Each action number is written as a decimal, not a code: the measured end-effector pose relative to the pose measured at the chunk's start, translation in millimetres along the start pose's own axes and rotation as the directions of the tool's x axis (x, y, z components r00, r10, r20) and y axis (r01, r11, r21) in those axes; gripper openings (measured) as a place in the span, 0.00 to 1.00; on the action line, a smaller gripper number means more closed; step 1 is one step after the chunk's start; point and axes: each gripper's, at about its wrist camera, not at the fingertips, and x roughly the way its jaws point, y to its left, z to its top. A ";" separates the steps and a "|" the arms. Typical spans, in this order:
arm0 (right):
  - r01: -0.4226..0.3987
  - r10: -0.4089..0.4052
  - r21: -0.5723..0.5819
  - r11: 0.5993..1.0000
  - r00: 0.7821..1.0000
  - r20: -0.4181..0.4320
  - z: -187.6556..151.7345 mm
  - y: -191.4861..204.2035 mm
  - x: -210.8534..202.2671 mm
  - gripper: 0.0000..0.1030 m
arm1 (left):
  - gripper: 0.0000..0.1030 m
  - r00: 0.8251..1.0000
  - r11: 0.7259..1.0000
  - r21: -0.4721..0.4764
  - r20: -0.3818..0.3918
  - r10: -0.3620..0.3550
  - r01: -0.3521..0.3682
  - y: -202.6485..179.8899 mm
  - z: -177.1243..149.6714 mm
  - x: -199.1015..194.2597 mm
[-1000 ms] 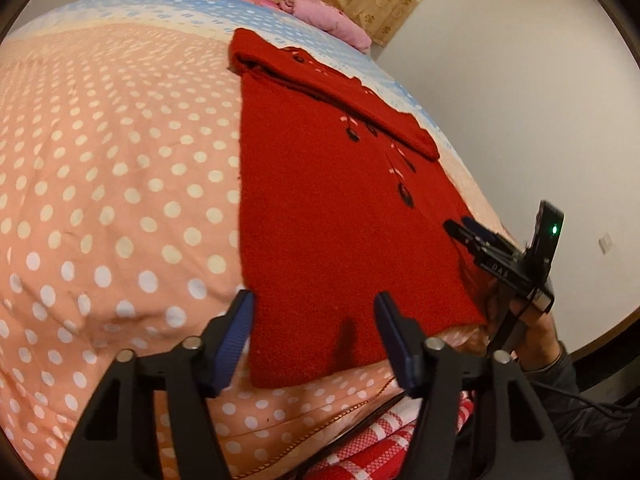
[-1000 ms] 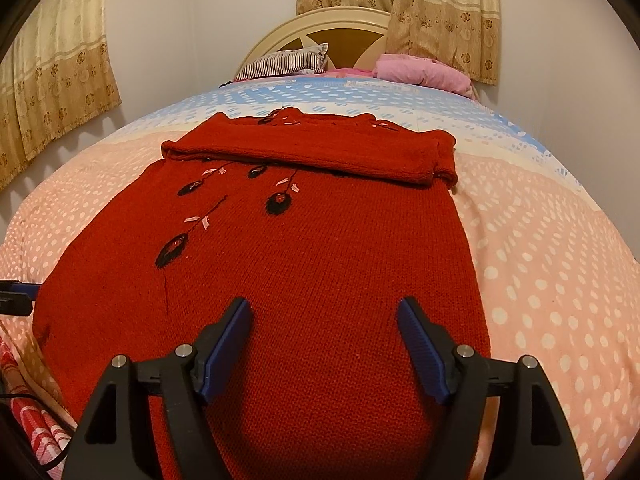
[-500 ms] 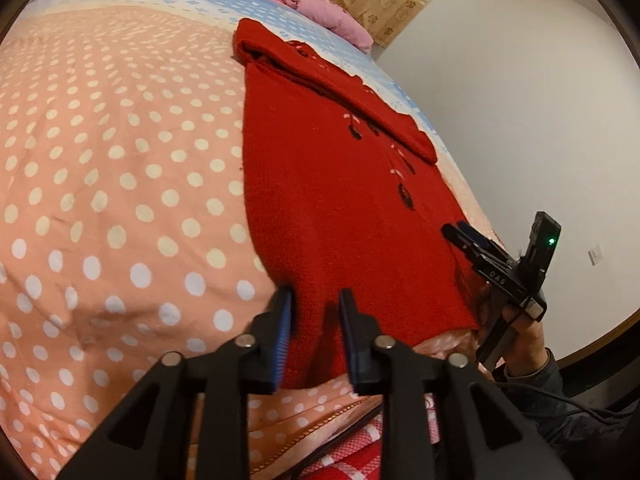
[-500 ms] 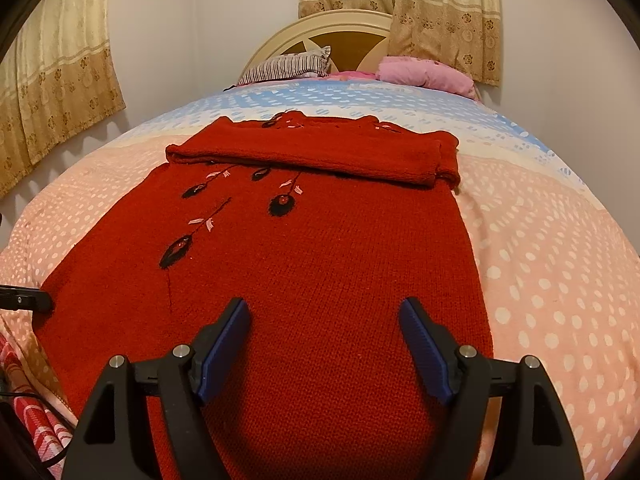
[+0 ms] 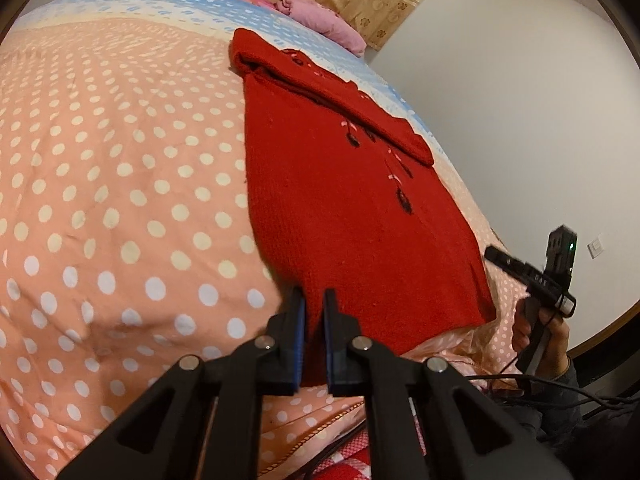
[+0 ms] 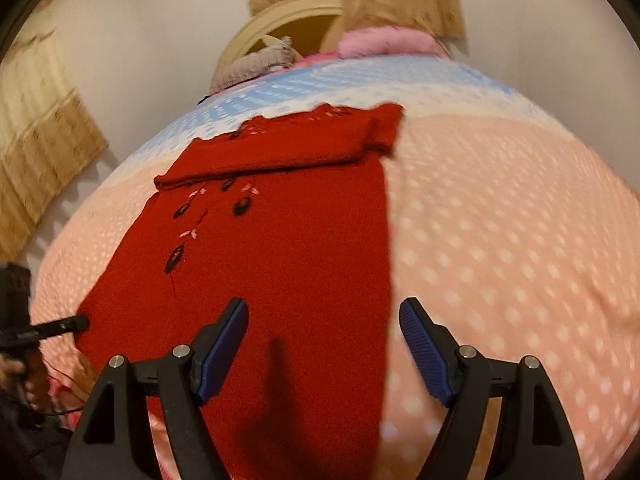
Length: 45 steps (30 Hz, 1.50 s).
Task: Fold small clothes
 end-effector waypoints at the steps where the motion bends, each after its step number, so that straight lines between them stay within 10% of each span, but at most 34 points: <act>1: 0.003 -0.003 0.016 1.000 1.000 -0.018 -3.9 -4.6 -2.1 0.76 | 0.08 1.000 1.000 -0.001 0.004 -0.002 0.002 0.4 0.0 -2.3; 7: 0.001 0.001 0.024 1.000 0.997 -0.077 -27.0 -12.3 -16.6 0.76 | 0.08 1.000 1.000 0.010 0.025 -0.009 0.009 -0.6 3.6 -11.6; 21: -0.151 0.160 0.067 0.986 0.974 -0.159 -66.6 -11.1 -23.5 0.34 | 0.08 0.999 0.999 0.005 0.002 -0.034 0.034 2.3 -0.2 -7.9; 24: -0.167 0.182 0.108 0.980 0.973 -0.141 -66.1 -17.0 -22.0 0.11 | 0.08 0.999 1.000 -0.008 -0.011 -0.030 0.030 5.3 -3.4 -2.8; 45: -0.249 0.233 0.074 0.966 0.956 0.175 -12.5 -8.1 -74.5 0.08 | 0.08 0.980 0.992 0.009 0.149 -0.129 0.129 -6.2 43.0 -34.5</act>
